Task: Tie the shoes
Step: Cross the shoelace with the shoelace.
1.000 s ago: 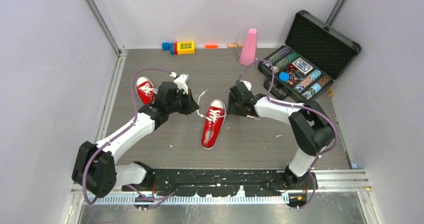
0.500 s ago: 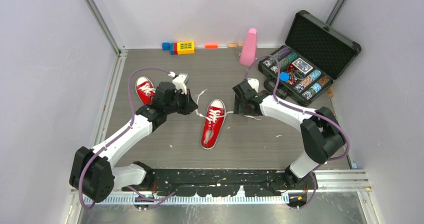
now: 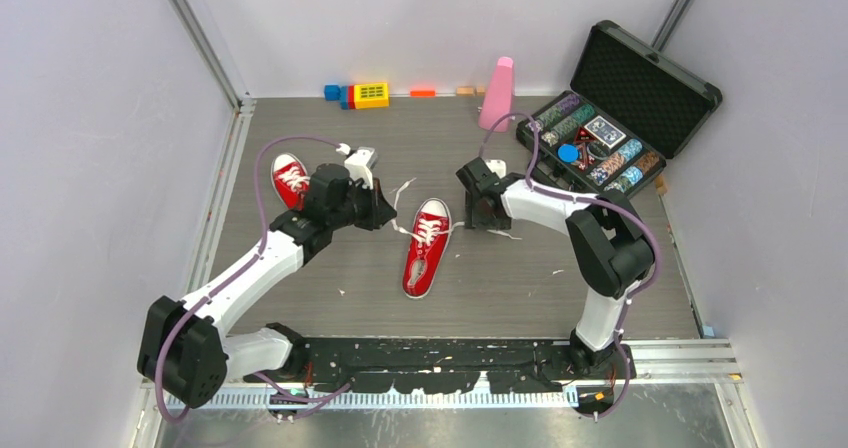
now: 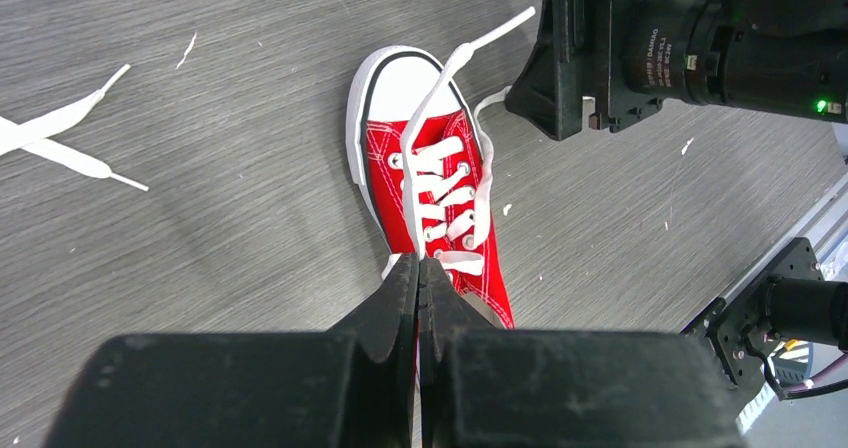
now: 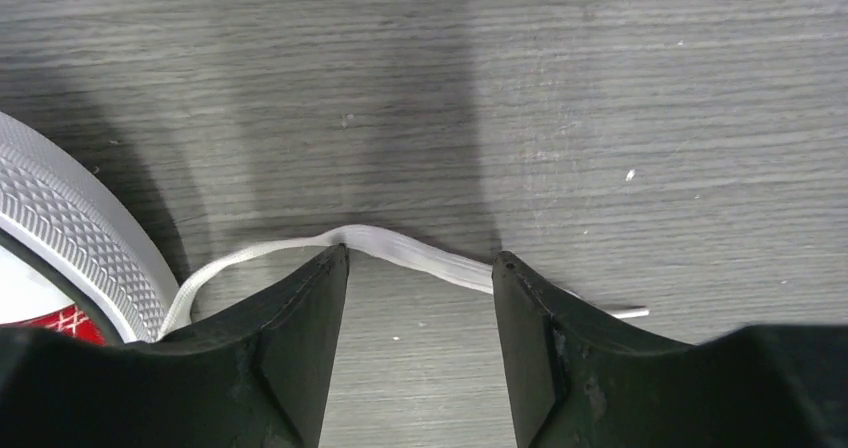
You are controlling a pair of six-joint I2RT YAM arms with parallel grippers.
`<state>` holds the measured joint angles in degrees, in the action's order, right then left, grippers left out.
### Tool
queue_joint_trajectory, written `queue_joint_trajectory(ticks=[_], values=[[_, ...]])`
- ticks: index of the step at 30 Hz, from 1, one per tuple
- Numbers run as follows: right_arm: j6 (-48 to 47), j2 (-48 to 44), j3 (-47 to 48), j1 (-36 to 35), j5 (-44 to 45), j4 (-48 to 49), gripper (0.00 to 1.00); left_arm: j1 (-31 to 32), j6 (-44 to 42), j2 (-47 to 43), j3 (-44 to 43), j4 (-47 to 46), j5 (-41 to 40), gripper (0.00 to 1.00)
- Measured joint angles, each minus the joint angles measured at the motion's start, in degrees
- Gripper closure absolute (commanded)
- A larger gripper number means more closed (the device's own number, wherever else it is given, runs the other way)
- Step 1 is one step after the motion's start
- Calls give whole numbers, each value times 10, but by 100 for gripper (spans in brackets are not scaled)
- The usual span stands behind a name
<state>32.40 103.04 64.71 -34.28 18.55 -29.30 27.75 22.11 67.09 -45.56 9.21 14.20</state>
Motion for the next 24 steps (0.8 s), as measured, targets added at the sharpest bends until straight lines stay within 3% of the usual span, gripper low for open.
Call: queue_joint_trajectory(ticks=[4,10,17,24], values=[[-10,8,5,9,-12,8,69,0,0,0,1,0,1,100],[-8,9,0,15,-46,35,99,0,0,0,7,-2,4,100],[-15,-9,-14,15,-56,35,100,1,1,0,8,-4,6,100],[-27,-111,-30,15,-56,2,100,16,-1,5,7,-4,2,100]])
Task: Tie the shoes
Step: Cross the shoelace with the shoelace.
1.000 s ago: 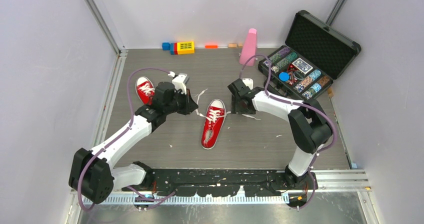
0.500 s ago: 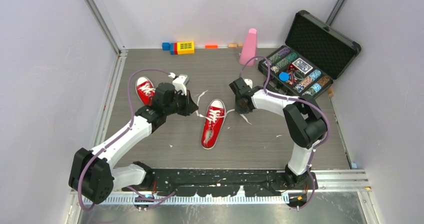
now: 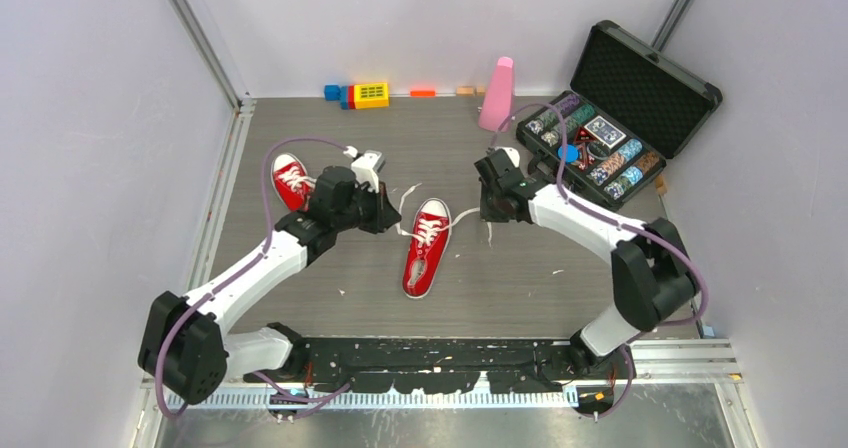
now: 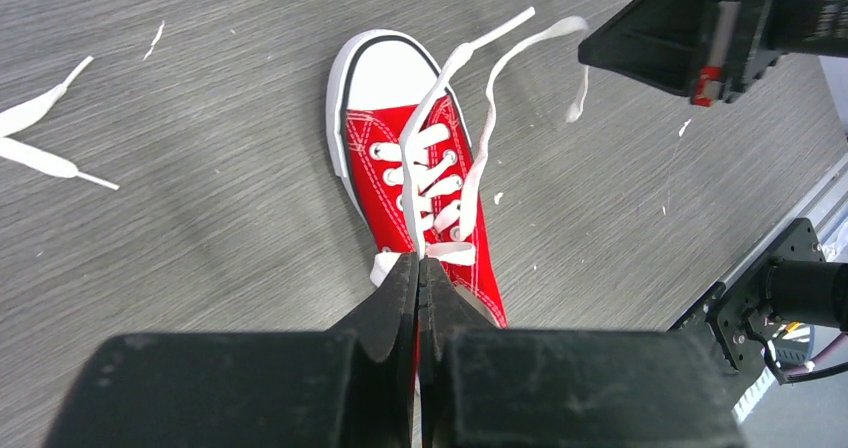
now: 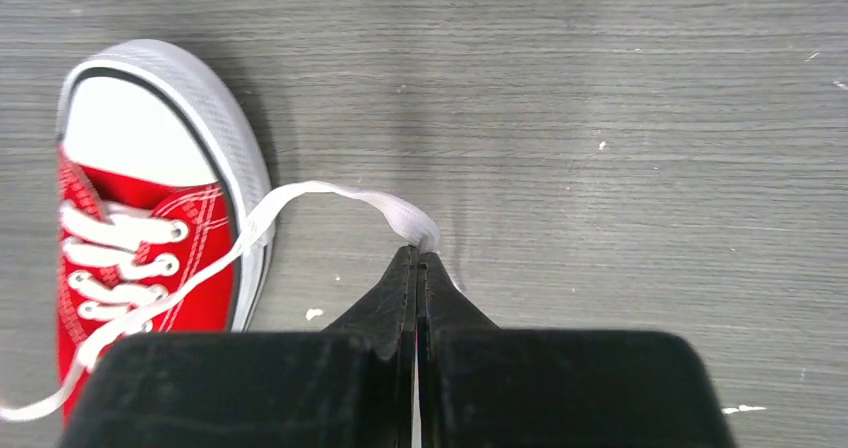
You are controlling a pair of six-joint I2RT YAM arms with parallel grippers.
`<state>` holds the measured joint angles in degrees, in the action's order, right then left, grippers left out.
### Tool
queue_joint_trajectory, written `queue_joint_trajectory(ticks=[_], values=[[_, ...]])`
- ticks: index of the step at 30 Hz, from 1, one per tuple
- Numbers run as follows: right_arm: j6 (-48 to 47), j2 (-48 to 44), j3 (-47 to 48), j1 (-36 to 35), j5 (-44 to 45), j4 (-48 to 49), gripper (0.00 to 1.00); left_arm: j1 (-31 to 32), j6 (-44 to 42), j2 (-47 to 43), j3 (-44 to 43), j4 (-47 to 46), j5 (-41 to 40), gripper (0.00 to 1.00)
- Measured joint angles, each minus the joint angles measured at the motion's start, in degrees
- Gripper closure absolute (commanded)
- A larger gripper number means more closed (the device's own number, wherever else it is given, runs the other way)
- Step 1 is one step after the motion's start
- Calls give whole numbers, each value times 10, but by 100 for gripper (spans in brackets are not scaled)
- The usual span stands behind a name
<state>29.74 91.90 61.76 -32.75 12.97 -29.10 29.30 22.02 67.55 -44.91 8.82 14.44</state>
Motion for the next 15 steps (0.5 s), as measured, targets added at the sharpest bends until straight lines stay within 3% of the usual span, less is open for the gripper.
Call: queue_joint_trajectory(ticks=[15], values=[[-14,-197,-94,0,-55,-21,100,78,-72,139,-120,-1,-19,100]])
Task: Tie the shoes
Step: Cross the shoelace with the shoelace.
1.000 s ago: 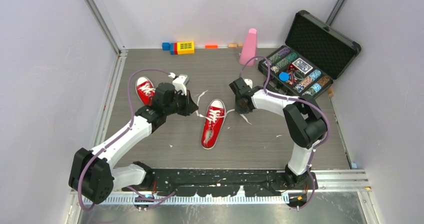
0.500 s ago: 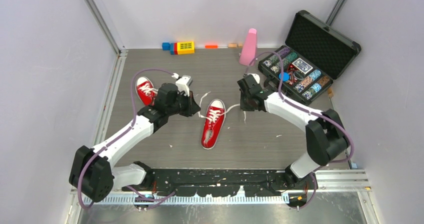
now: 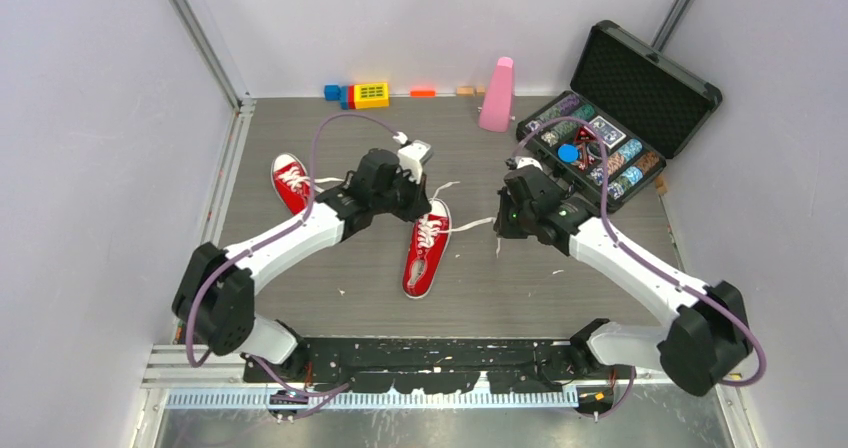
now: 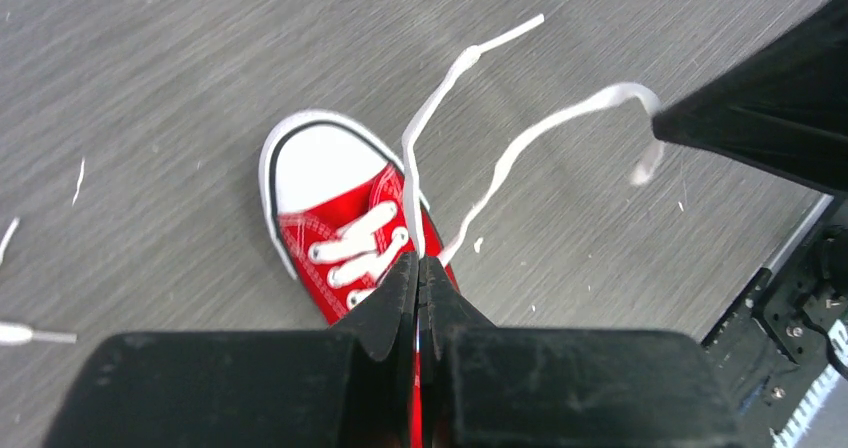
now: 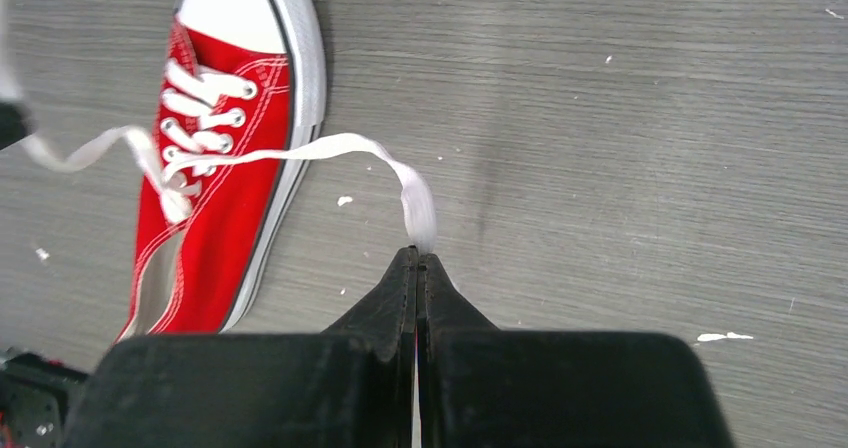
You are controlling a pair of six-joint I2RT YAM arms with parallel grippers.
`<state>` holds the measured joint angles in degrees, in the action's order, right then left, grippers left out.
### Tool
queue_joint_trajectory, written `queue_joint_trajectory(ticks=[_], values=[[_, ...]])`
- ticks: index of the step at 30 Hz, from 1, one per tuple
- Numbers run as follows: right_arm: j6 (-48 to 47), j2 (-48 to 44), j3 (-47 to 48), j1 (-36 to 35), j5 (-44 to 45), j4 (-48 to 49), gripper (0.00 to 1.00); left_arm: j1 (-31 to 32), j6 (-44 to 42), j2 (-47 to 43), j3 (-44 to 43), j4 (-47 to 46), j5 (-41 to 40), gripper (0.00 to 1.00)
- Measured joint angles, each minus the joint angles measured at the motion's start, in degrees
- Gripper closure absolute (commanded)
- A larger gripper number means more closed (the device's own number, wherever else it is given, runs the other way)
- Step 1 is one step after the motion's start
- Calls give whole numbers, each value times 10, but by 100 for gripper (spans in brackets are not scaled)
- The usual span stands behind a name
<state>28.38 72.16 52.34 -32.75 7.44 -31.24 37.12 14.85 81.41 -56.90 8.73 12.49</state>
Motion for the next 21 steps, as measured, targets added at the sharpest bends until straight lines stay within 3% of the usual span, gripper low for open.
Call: queue_joint_trajectory(ticks=[9,10,15,21], values=[[3,-75,-18,0,-45,-4,100,53,-57,130,-130,31,-10,99],[3,-75,-18,0,-48,-4,100,59,-63,143,-144,38,-10,94],[13,-90,-35,0,-56,5,100,93,-88,196,-217,90,-20,50],[23,-105,-53,0,-59,13,100,105,-94,193,-234,142,-39,41]])
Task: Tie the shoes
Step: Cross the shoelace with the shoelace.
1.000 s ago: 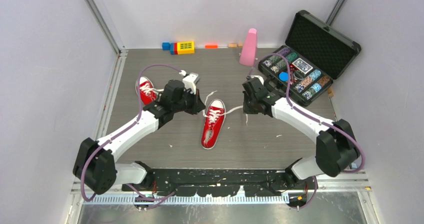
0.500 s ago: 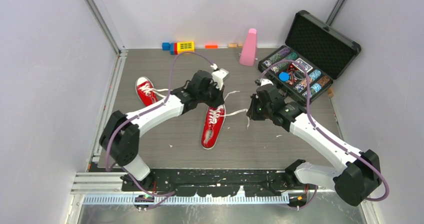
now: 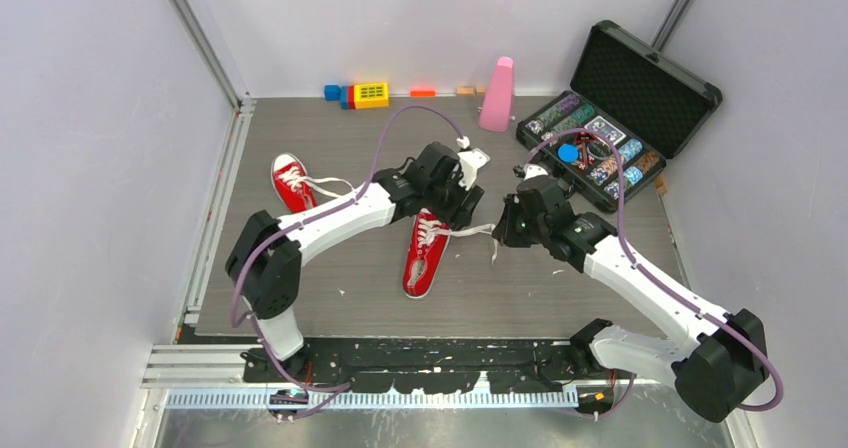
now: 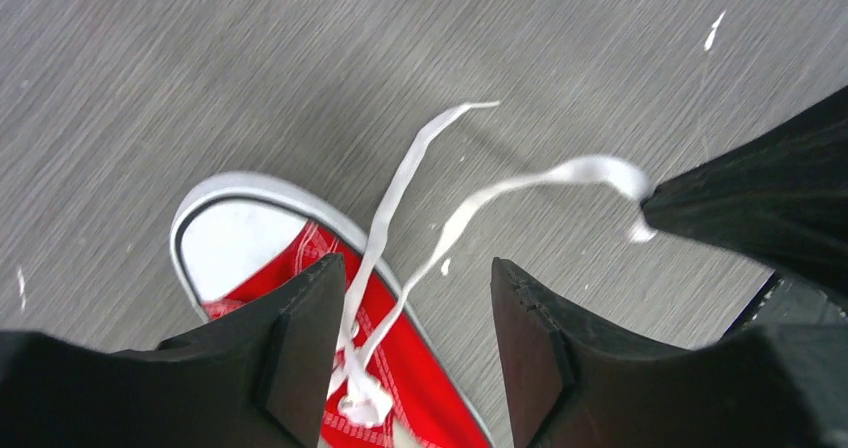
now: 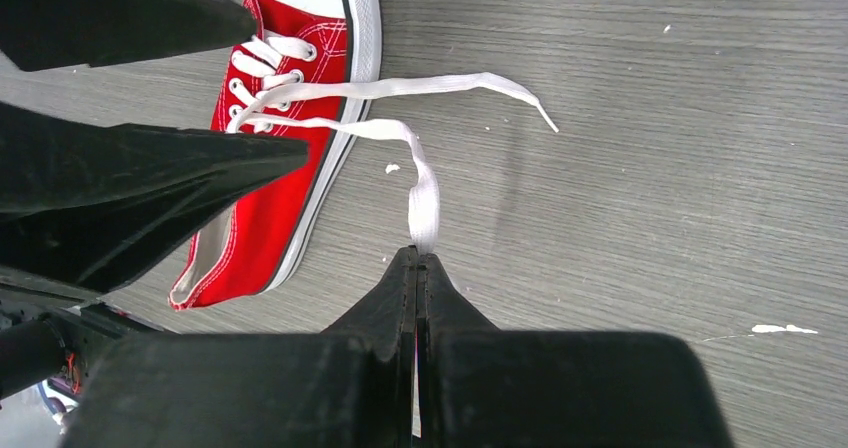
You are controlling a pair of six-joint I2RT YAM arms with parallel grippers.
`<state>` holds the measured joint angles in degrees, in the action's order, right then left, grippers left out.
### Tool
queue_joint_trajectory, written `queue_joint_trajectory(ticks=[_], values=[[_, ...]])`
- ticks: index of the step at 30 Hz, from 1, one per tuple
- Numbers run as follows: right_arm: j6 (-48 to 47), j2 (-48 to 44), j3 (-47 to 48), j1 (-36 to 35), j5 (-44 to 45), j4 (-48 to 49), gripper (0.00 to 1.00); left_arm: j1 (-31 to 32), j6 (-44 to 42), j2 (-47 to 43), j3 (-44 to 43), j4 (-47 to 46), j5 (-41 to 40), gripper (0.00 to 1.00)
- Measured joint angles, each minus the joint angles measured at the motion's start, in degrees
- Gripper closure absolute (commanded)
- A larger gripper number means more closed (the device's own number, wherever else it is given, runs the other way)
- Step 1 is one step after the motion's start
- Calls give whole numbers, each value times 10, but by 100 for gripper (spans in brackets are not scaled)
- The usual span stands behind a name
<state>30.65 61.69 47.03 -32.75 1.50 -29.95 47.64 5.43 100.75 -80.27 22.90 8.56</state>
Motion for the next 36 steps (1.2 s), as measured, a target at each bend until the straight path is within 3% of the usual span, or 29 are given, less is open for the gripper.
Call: queue_joint_trajectory(ticks=[10,18,25,31,36], values=[[5,12,0,0,-16,12,100,-37,6,-106,87,31,6,53],[-9,83,63,0,3,2,100,-50,8,-86,113,31,52,54],[-12,122,98,0,8,1,100,-50,13,-71,115,31,60,67],[-13,137,104,0,7,1,100,-54,17,-40,115,32,57,69],[-14,143,108,0,8,1,100,-61,18,-39,115,35,47,87]])
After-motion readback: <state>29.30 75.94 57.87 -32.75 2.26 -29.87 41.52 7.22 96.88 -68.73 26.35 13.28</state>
